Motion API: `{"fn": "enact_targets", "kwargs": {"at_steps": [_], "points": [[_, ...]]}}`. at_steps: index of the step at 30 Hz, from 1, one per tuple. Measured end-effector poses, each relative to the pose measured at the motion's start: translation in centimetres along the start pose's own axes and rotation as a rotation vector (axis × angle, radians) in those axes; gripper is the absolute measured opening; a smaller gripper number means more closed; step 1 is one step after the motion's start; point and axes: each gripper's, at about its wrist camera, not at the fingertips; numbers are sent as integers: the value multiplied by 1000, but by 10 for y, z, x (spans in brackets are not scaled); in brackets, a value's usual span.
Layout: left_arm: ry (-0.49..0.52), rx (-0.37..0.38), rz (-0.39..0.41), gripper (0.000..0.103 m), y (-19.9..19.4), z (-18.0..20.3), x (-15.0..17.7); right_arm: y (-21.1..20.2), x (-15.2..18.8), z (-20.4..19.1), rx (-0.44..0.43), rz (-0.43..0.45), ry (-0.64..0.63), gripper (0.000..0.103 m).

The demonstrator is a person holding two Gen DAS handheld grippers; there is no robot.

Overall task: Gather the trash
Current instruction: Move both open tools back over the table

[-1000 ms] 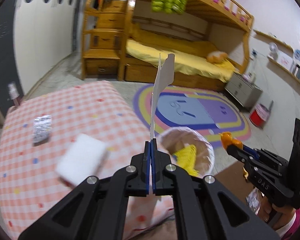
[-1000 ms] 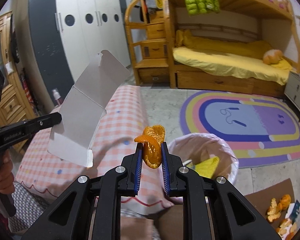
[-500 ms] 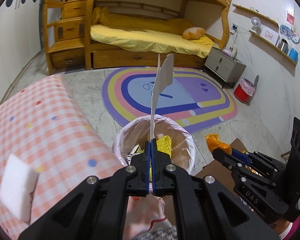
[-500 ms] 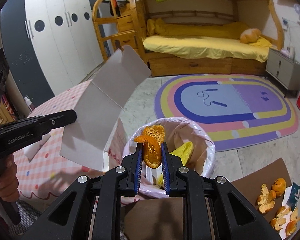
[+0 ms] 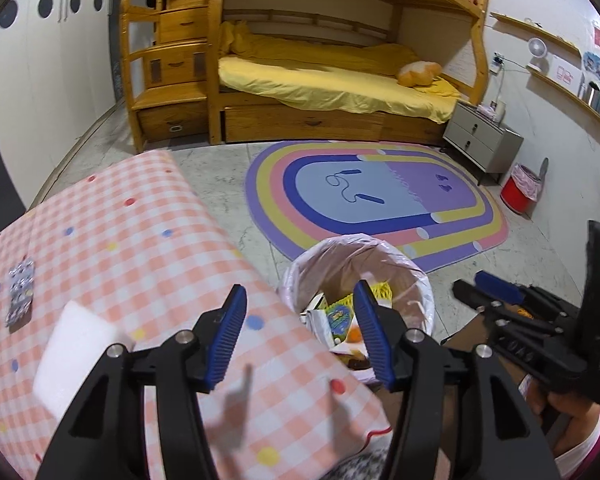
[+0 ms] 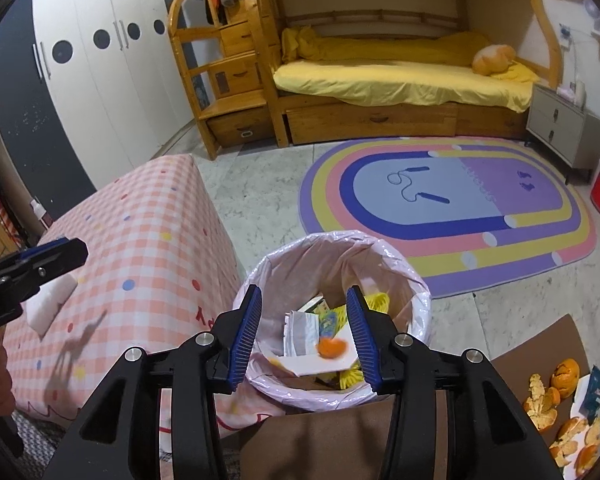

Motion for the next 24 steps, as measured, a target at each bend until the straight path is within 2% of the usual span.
{"fn": "enact_targets", "kwargs": {"at_steps": [6, 11, 24], "points": [[-48, -30, 12, 54, -22, -25, 11, -25, -8, -26, -33, 37, -38, 46], [-67, -120, 21, 62, -49, -52, 33, -38, -11, -64, -98, 44, -89, 46], [-235, -340, -33, 64, -89, -164, 108, -7, 15, -202, -275, -102, -318, 48]]}}
Point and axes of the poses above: each gripper's, at about its wrist camera, not at the fingertips, and y roughly the way its jaws point, z to its right, x to its underside, and after that the axes turned 11 degrees about -x, right-handed
